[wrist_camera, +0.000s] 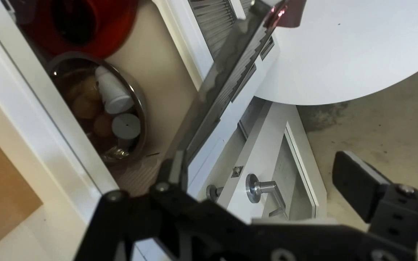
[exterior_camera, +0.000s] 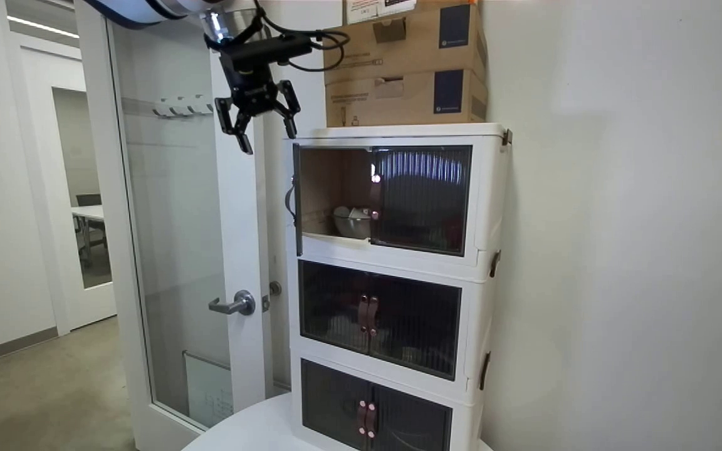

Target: Open the top left and right cabinet doors

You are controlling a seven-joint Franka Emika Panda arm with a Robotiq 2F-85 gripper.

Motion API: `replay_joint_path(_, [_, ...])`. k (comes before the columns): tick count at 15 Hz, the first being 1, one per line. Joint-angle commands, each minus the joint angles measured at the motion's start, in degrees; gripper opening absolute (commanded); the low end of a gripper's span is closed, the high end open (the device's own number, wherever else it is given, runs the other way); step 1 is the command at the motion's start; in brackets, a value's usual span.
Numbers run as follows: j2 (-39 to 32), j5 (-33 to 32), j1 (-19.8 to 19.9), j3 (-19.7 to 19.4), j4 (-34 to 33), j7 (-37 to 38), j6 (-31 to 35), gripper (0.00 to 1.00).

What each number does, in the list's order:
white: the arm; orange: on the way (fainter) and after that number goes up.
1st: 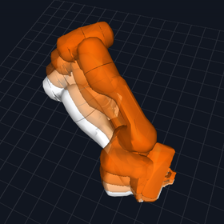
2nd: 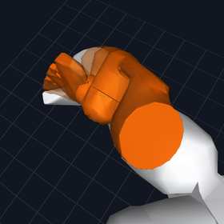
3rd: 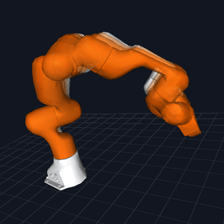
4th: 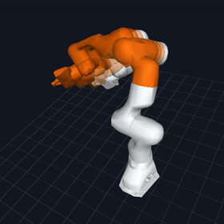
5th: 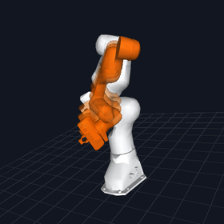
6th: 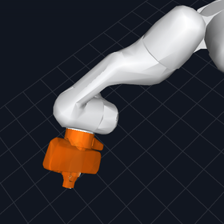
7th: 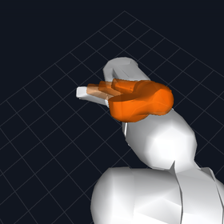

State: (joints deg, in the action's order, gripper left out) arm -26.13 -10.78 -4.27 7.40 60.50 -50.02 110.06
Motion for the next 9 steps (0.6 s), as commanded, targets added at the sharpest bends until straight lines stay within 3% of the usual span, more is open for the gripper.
replay_joint_path(1, [2.3, -0.9, -1.3, -0.6, 3.3, 5.0, 0.1, 1.00])
replay_joint_path(9, [11.1, -1.1, 0.0, -3.8, 12.2, 28.4, 5.9, 1.00])
